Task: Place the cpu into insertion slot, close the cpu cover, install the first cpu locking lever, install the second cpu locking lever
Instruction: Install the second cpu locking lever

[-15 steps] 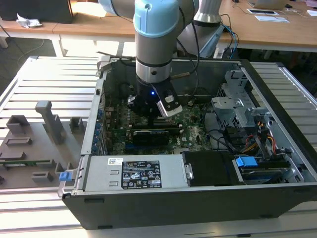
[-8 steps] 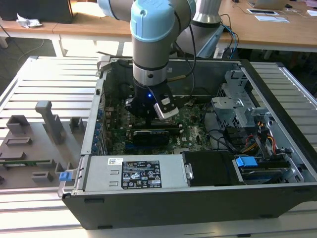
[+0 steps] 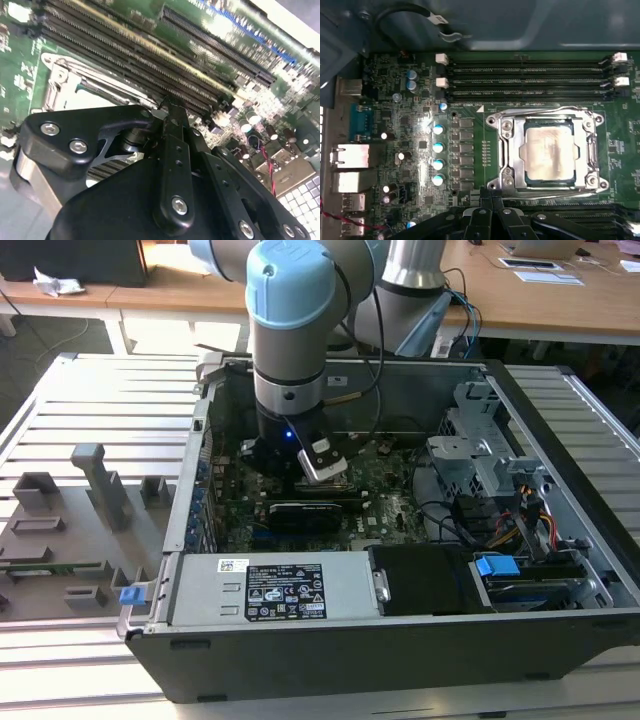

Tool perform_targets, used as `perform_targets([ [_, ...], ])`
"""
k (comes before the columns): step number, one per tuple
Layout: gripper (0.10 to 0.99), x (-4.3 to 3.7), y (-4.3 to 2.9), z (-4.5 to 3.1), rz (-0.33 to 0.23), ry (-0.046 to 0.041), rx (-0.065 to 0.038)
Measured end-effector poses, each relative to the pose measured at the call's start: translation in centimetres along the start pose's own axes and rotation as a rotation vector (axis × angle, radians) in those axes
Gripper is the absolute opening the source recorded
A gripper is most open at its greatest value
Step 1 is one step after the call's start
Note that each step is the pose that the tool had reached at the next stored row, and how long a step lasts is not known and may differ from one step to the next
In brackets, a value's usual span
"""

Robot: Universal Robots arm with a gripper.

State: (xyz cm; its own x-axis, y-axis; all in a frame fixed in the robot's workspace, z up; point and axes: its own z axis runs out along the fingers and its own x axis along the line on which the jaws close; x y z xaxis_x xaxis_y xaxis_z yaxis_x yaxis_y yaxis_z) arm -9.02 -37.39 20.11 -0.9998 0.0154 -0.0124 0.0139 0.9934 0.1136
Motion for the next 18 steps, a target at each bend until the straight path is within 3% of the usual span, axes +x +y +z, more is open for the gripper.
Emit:
perform_targets([
  [4, 0.106, 0.21, 0.12, 0.52, -0.022, 0.0036, -0.016],
  [11, 0.106, 0.19, 0.39, 0.64, -0.04, 0.0058, -0.016],
  [18, 0.106, 0.16, 0.05, 0.34, -0.041, 0.0048, -0.016],
])
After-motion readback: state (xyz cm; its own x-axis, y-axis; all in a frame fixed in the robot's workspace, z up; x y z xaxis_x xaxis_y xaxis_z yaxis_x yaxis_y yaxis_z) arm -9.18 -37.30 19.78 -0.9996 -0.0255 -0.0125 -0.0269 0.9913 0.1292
